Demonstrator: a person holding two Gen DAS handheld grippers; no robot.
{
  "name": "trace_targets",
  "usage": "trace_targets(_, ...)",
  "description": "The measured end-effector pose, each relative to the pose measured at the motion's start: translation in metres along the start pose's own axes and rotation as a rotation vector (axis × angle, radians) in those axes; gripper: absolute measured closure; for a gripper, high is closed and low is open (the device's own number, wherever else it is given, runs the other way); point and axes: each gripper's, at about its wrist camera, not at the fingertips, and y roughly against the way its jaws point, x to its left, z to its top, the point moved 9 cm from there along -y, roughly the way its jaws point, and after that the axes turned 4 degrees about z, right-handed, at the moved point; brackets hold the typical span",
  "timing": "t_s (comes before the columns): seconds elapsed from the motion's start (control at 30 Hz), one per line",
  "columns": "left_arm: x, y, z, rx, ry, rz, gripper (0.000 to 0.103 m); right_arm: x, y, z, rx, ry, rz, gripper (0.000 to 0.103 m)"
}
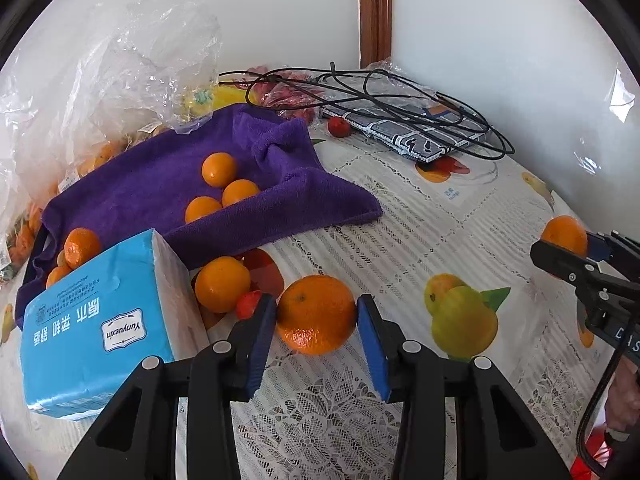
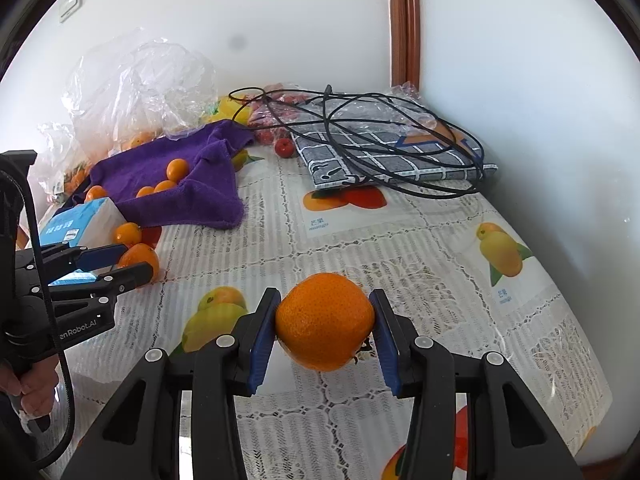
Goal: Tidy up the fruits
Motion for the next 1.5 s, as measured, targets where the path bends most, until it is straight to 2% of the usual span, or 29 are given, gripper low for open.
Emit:
trace_targets(0.2,0.013,0.021,0.002,-0.036,0.046,-0.024,0.063,0.017,0.005,0.006,-0.011,0.012,0.006,0.058)
trace_targets(0.43,0.047,0.050,0.002,-0.077,0.101,-0.009,0.063,0.046,0.007,0.017,-0.020,0.037,0.024,0.058)
trace_targets(0.57,0.062,0.072,0.003,-0.131,0.138,-0.035,0.074,0.065,0.006,0.026,-0.026,0.044,0.042,0.058)
trace_targets(0.63,0.068,0.081,0.006,-0.150,0.157,-0.032,0.076,0.074,0.004,0.029,-0.033,0.048,0.059,0.058)
trace_targets(0.67,0.070,0.081,0.006,-0.141,0.165,-0.038,0.079,0.079,0.003,0.031,-0.036,0.050,0.068,0.058)
trace_targets(0.77,0.075,0.071,-0.002,-0.099,0.189,-0.054,0.080,0.089,-0.007,0.026,-0.011,0.065,0.087,0.058)
trace_targets(0.93,0.077,0.056,-0.019,-0.060,0.206,-0.078,0.080,0.099,-0.020,-0.004,0.062,0.037,0.154,0.058)
trace_targets(1.1,0.068,0.056,-0.018,-0.068,0.197,-0.104,0.080,0.095,-0.024,-0.008,0.041,0.042,0.154,0.058)
trace_targets(1.27,0.064,0.054,-0.013,-0.079,0.184,-0.093,0.080,0.064,-0.034,0.020,-0.011,-0.009,0.138,0.058)
trace_targets(1.4,0.064,0.045,-0.008,-0.068,0.203,-0.098,0.074,0.043,-0.050,0.040,-0.016,-0.023,0.117,0.058)
trace_targets(1.47,0.064,0.039,-0.005,-0.060,0.206,-0.096,0.074,0.040,-0.058,0.042,0.008,-0.030,0.147,0.060)
trace_targets(1.5,0.064,0.036,-0.002,-0.062,0.206,-0.094,0.074,0.039,-0.063,0.041,0.019,-0.035,0.150,0.066)
